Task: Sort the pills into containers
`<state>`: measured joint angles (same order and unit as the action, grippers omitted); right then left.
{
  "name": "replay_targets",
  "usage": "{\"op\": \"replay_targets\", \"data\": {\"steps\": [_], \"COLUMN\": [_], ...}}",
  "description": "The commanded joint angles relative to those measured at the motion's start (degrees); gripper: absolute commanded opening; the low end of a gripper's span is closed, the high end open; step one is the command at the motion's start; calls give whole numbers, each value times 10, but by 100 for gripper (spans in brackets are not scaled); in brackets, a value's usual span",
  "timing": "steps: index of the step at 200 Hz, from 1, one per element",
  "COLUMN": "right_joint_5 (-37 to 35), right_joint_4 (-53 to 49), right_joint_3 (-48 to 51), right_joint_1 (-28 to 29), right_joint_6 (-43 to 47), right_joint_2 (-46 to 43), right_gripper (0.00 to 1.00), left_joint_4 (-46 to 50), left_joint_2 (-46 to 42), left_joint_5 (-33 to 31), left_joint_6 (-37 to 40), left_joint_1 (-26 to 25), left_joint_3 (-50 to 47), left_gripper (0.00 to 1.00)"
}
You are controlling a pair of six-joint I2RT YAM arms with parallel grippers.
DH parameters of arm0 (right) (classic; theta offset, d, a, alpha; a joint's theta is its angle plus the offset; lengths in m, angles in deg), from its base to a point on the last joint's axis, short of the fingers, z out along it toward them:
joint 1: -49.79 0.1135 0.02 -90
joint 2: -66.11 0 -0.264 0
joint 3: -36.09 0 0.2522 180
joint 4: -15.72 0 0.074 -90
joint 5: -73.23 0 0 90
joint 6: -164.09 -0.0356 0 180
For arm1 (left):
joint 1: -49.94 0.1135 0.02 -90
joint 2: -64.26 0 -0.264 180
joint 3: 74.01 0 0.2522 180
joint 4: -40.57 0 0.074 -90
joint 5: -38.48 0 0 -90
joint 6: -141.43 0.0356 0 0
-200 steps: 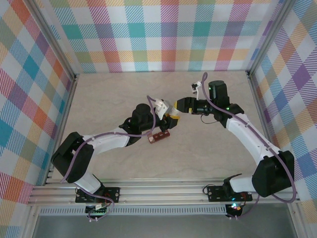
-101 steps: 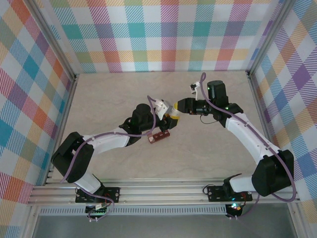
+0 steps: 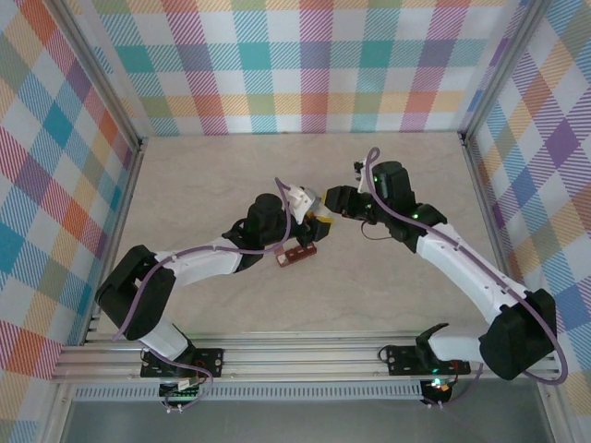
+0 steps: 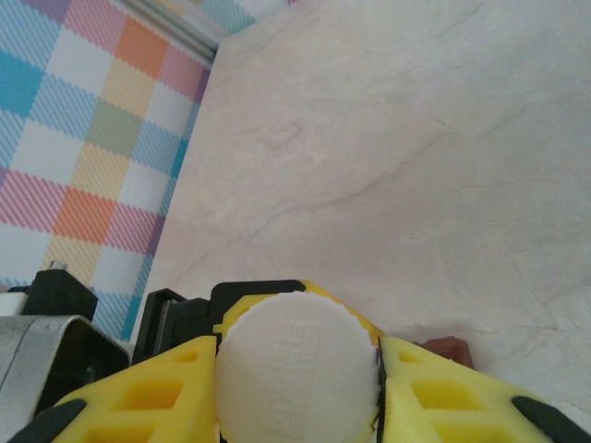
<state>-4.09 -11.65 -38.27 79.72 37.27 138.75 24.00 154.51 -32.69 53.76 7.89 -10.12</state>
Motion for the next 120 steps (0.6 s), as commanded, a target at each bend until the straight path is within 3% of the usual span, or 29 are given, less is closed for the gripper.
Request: {"op": "replay_targets", "data": {"steps": [1,33,79,120], "right_joint_5": [-53,-47,-51,-16], "right_joint_4": [-28,-52,-100,-120], "right_joint_3": [13,-13,-75,-79], "right_joint_1": [19,22,20,10], "right_joint_6": [-29,-15,29,54], "right_joint_2": [-2,9,4,-39], "right_gripper": [39,43,65,77], "left_joint_4": [-58,-60,-60,-60], "left_joint_2": [-8,-2,0,-4], "left_joint_5": [1,1,-2,0], "left_joint_6": [-6,-10,-9,-7], "left_joint_1": [-5,-5,-5,-5], "left_joint_3": [23,25,23,21], "left_gripper": [0,0,0,0]}}
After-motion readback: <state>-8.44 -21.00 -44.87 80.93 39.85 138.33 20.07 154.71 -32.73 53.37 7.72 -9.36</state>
